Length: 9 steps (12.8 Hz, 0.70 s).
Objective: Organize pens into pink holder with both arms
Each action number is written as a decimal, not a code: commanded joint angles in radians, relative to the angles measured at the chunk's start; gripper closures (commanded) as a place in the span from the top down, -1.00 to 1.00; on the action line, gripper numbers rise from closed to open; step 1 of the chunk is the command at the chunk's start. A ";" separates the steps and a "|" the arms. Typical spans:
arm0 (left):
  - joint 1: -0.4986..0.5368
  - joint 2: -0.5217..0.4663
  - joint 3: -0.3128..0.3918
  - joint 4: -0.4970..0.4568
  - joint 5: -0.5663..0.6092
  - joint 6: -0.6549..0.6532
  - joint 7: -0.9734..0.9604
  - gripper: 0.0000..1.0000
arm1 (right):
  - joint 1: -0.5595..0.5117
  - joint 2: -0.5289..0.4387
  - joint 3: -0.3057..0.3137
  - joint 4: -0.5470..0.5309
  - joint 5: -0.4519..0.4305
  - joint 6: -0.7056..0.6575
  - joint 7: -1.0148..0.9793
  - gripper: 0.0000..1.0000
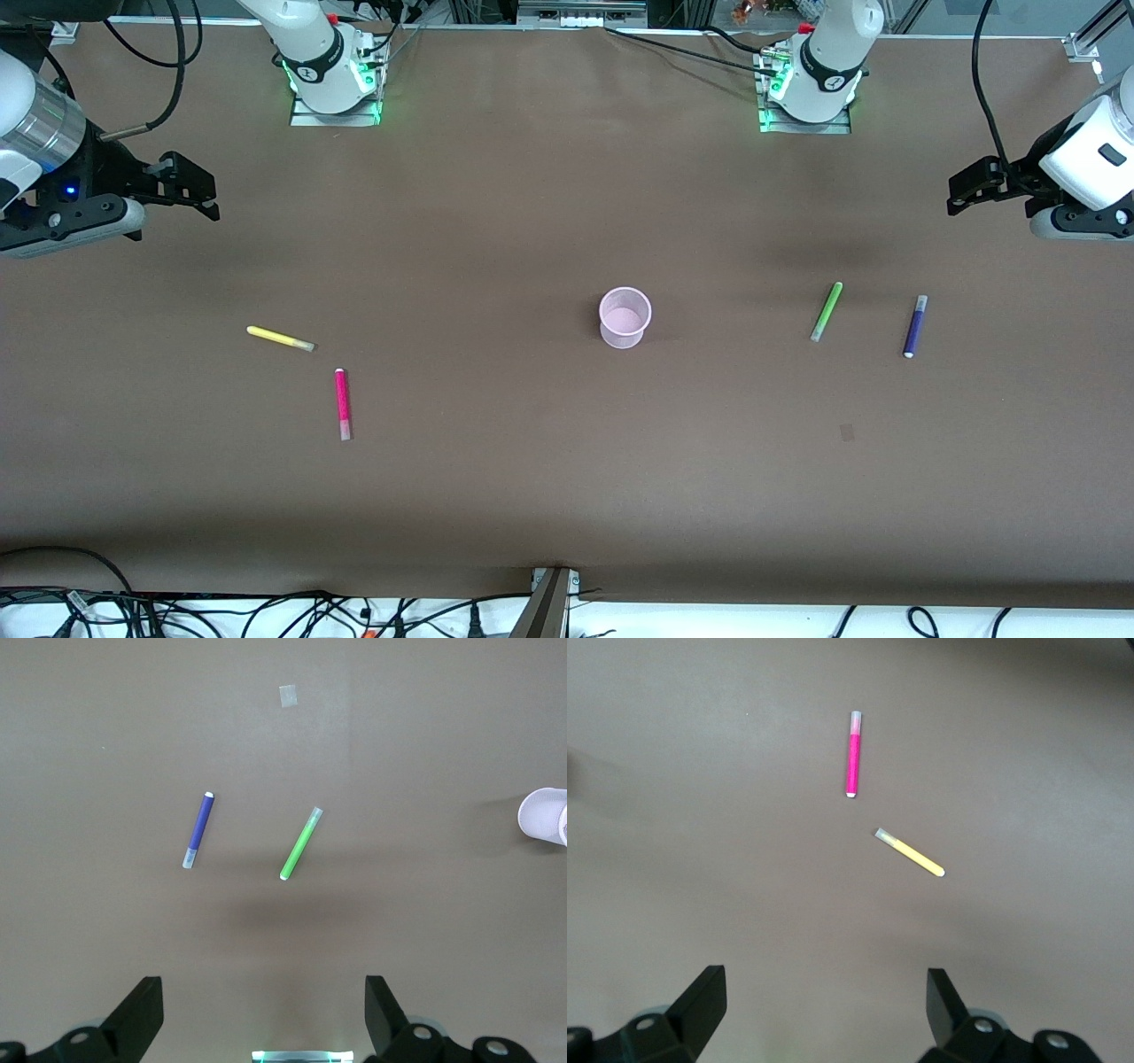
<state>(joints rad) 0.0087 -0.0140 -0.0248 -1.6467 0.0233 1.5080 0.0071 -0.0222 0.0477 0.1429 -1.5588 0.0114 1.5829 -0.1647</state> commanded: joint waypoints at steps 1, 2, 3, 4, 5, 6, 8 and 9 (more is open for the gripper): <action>0.008 0.035 0.005 0.013 0.000 -0.011 0.028 1.00 | -0.019 -0.003 0.017 0.008 -0.002 -0.017 0.010 1.00; 0.010 0.073 0.011 0.013 0.001 -0.009 0.062 1.00 | -0.019 -0.003 0.017 0.008 -0.002 -0.017 0.010 1.00; 0.023 0.104 0.016 0.013 0.013 0.003 0.094 1.00 | -0.019 -0.003 0.018 0.009 -0.002 -0.017 0.010 1.00; 0.048 0.127 0.016 0.012 0.027 0.033 0.118 1.00 | -0.018 -0.003 0.018 0.009 -0.002 -0.017 0.010 1.00; 0.065 0.150 0.016 0.008 0.027 0.047 0.155 1.00 | -0.019 -0.003 0.018 0.009 -0.002 -0.017 0.010 1.00; 0.092 0.178 0.016 0.008 0.027 0.051 0.192 1.00 | -0.018 -0.003 0.018 0.009 -0.001 -0.017 0.010 1.00; 0.125 0.242 0.016 0.002 0.030 0.066 0.249 1.00 | -0.019 -0.003 0.017 0.008 -0.002 -0.017 0.010 1.00; 0.146 0.278 0.016 0.002 0.030 0.083 0.279 1.00 | -0.018 -0.003 0.017 0.008 -0.001 -0.017 0.010 1.00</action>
<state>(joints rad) 0.1249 0.2101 -0.0027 -1.6555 0.0387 1.5743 0.2236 -0.0241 0.0477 0.1436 -1.5588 0.0114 1.5826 -0.1647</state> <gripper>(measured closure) 0.000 0.000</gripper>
